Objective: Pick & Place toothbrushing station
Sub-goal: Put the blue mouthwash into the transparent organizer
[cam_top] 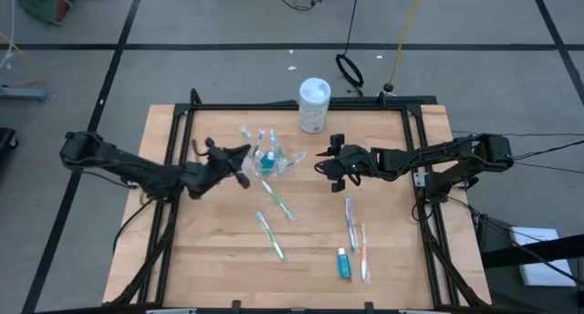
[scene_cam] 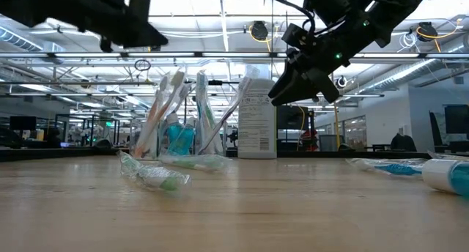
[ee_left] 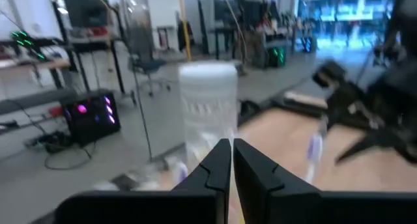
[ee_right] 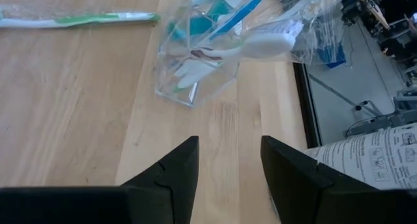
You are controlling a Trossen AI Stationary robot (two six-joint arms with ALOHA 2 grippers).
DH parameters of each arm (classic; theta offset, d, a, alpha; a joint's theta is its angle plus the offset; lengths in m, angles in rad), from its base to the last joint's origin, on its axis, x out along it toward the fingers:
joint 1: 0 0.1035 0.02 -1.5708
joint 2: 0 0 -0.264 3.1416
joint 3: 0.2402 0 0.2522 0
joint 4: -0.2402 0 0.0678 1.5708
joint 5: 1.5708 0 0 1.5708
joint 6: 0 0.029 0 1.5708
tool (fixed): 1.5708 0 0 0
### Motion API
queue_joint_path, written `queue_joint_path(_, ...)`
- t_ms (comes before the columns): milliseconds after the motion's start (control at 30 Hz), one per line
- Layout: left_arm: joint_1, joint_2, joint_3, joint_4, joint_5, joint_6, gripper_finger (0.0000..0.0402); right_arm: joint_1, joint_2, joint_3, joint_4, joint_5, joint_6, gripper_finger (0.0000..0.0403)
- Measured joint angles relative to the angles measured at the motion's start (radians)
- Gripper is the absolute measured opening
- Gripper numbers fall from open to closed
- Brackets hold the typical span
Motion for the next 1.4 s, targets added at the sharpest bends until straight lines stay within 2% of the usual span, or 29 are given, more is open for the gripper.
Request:
queue_joint_path(100,-0.025,-0.072,0.0,-0.001,-0.051,0.053,0.0026,0.0,0.0,0.0,0.0,0.0,-0.045,0.016)
queue_joint_path(367,-0.032,-0.206,0.0,0.005,-0.04,0.128,0.0026,0.0,0.0,0.0,0.0,0.0,-0.062,0.016)
queue_joint_path(733,-0.097,-0.224,0.0,-0.041,-0.037,0.179,0.0026,0.0,0.0,-0.001,0.012,0.0,-0.035,0.016)
queue_joint_path(833,-0.105,-0.224,0.0,-0.038,-0.037,0.171,0.0026,-0.003,0.002,-0.003,0.171,0.087,0.134,0.016)
queue_joint_path(933,-0.117,-0.224,0.0,-0.039,-0.037,0.135,0.0026,-0.015,-0.001,-0.001,0.287,0.139,0.228,0.016)
queue_joint_path(1100,-0.137,-0.224,0.0,-0.038,-0.037,0.12,0.0026,-0.023,-0.002,-0.001,0.479,0.134,0.252,0.016)
queue_joint_path(1400,-0.179,-0.224,0.0,-0.113,-0.037,0.042,0.0026,-0.024,0.0,-0.001,0.522,0.135,0.254,0.016)
